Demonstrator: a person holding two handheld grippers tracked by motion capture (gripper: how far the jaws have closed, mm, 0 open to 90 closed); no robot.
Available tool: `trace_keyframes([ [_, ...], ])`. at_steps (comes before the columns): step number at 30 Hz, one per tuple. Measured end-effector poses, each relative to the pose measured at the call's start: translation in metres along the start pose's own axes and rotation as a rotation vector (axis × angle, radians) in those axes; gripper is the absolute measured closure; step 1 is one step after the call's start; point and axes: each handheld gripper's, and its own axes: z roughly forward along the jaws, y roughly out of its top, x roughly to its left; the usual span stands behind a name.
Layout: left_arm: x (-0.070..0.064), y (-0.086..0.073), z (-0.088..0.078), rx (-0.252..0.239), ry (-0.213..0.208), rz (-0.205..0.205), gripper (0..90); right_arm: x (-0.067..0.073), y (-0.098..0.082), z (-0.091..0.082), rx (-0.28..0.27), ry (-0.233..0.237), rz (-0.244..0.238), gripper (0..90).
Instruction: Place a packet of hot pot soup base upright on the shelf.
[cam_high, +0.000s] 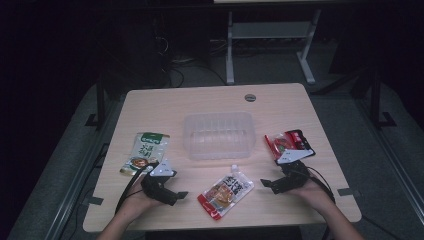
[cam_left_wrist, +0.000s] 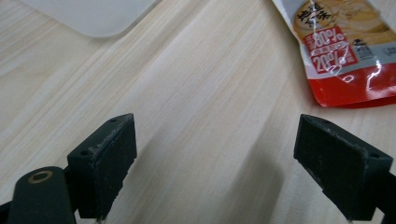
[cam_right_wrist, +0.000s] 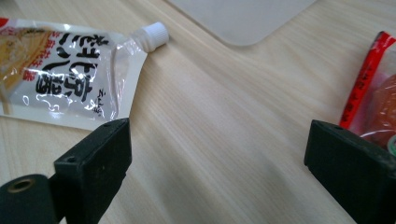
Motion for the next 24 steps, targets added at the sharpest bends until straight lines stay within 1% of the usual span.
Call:
trace_keyframes([
  [2, -0.001, 0.001, -0.001, -0.003, -0.001, 0.003, 12.6, -0.001, 0.001, -0.003, -0.003, -0.006, -0.006, 7.2],
  [3, -0.001, 0.001, -0.001, -0.011, -0.004, -0.005, 12.7, -0.001, 0.002, -0.004, -0.007, -0.011, -0.011, 7.7],
  [5, -0.002, 0.003, -0.003, -0.016, -0.008, -0.009, 13.0, -0.002, 0.004, -0.008, -0.005, -0.012, -0.006, 12.7],
  [6, -0.002, 0.004, -0.004, -0.02, -0.01, -0.014, 13.2, -0.003, 0.005, -0.01, -0.004, -0.015, -0.01, 13.0],
  [7, -0.002, 0.005, -0.005, -0.014, -0.009, -0.011, 13.3, -0.004, 0.007, -0.012, -0.008, -0.023, -0.009, 13.5],
  [8, -0.002, 0.006, -0.005, -0.017, -0.009, -0.014, 13.4, -0.005, 0.008, -0.014, -0.014, -0.027, -0.001, 14.7],
  [11, -0.001, 0.008, -0.007, -0.02, -0.007, -0.018, 13.6, -0.011, 0.01, -0.021, -0.027, -0.038, 0.01, 21.7],
  [12, -0.001, 0.008, -0.008, -0.017, -0.008, -0.015, 13.8, -0.014, 0.011, -0.022, -0.032, -0.034, 0.017, 24.4],
  [13, -0.002, 0.007, -0.007, -0.023, -0.009, -0.018, 13.9, -0.017, 0.012, -0.024, -0.029, -0.038, 0.03, 28.7],
  [15, -0.002, 0.006, -0.009, -0.013, -0.003, -0.011, 13.9, -0.021, 0.015, -0.025, -0.029, -0.054, 0.043, 35.6],
  [16, -0.001, 0.005, -0.01, -0.017, -0.001, -0.013, 13.9, -0.023, 0.016, -0.026, -0.019, -0.056, 0.052, 38.4],
  [17, -0.001, 0.004, -0.01, -0.018, -0.003, -0.021, 13.9, -0.025, 0.018, -0.026, -0.019, -0.065, 0.056, 42.7],
  [18, 0.0, 0.003, -0.012, -0.012, -0.002, -0.013, 13.9, -0.026, 0.02, -0.026, -0.017, -0.071, 0.054, 47.2],
  [19, 0.0, 0.002, -0.012, -0.014, -0.001, -0.018, 13.9, -0.027, 0.021, -0.026, -0.018, -0.08, 0.062, 50.3],
  [20, 0.0, 0.002, -0.013, -0.019, 0.001, -0.023, 13.9, -0.029, 0.022, -0.026, -0.013, -0.083, 0.067, 55.2],
  [21, 0.0, 0.002, -0.013, -0.02, 0.0, -0.023, 13.9, -0.031, 0.024, -0.026, -0.006, -0.076, 0.064, 57.9],
  [22, 0.0, 0.002, -0.014, -0.018, 0.002, -0.023, 13.9, -0.033, 0.026, -0.025, 0.0, -0.08, 0.061, 62.1],
  [23, 0.0, 0.002, -0.014, -0.016, 0.002, -0.023, 13.9, -0.035, 0.028, -0.025, 0.01, -0.083, 0.066, 65.8],
  [24, 0.0, 0.002, -0.014, -0.016, 0.001, -0.023, 13.9, -0.038, 0.029, -0.024, 0.011, -0.082, 0.073, 67.7],
])
